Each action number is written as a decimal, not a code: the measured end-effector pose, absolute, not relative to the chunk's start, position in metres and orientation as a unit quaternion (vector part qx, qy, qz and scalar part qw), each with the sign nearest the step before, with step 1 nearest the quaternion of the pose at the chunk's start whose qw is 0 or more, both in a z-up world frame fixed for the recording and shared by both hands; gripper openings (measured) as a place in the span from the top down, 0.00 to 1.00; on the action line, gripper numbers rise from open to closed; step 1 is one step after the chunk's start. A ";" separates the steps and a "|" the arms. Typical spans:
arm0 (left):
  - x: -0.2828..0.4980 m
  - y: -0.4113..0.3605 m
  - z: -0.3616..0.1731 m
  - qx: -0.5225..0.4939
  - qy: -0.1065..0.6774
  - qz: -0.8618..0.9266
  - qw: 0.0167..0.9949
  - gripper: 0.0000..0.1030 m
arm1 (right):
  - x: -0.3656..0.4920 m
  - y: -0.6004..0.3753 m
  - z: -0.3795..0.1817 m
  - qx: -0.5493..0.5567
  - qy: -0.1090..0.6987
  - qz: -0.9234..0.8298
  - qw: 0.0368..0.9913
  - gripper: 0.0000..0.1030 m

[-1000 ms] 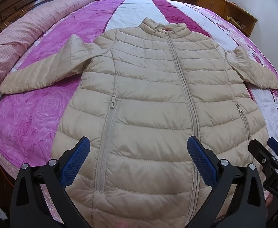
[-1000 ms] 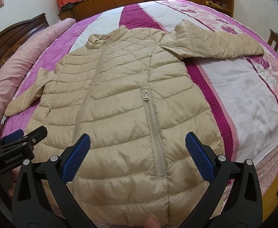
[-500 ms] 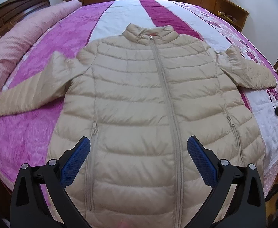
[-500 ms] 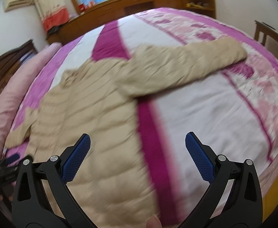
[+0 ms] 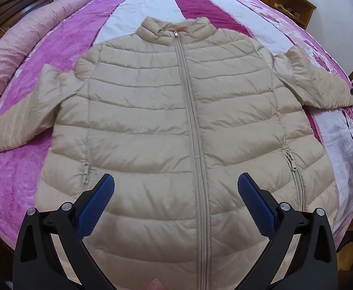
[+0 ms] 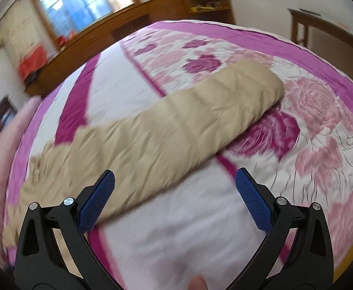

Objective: Fold large clothes
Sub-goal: 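Move the right gripper to a sleeve cuff and grasp it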

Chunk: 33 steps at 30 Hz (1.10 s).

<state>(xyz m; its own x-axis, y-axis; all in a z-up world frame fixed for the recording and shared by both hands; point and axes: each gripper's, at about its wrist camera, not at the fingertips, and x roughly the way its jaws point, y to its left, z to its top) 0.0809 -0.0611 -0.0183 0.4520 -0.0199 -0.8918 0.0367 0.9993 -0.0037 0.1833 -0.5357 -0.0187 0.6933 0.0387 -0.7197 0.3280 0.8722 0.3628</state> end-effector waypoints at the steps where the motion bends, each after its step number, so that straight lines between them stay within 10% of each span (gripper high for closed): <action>1: 0.083 -0.062 -0.021 0.007 0.527 -0.016 0.850 0.05 | 0.190 -0.545 -0.022 0.253 0.381 -0.087 0.885 0.03; 11: 0.103 -0.063 -0.054 0.014 0.558 -0.046 0.828 0.05 | 0.248 -0.617 -0.055 0.354 0.377 -0.163 0.840 0.04; 20: 0.118 -0.067 -0.069 0.032 0.589 -0.061 0.805 0.04 | 0.247 -0.629 -0.075 0.357 0.400 -0.228 0.812 0.51; 24: 0.118 -0.066 -0.073 0.031 0.586 -0.058 0.807 0.04 | 0.236 -0.632 -0.072 0.363 0.387 -0.207 0.822 0.90; 33: 0.111 -0.068 -0.070 0.035 0.573 -0.056 0.817 0.04 | 0.200 -0.593 0.000 0.349 0.315 -0.106 0.876 0.95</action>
<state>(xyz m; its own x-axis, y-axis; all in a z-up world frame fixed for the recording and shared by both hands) 0.1114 -0.0679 -0.0700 0.3367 -0.0512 -0.9402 0.1313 0.9913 -0.0069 0.1995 -0.5933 0.0000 0.7797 0.0340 -0.6252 0.4052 0.7338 0.5452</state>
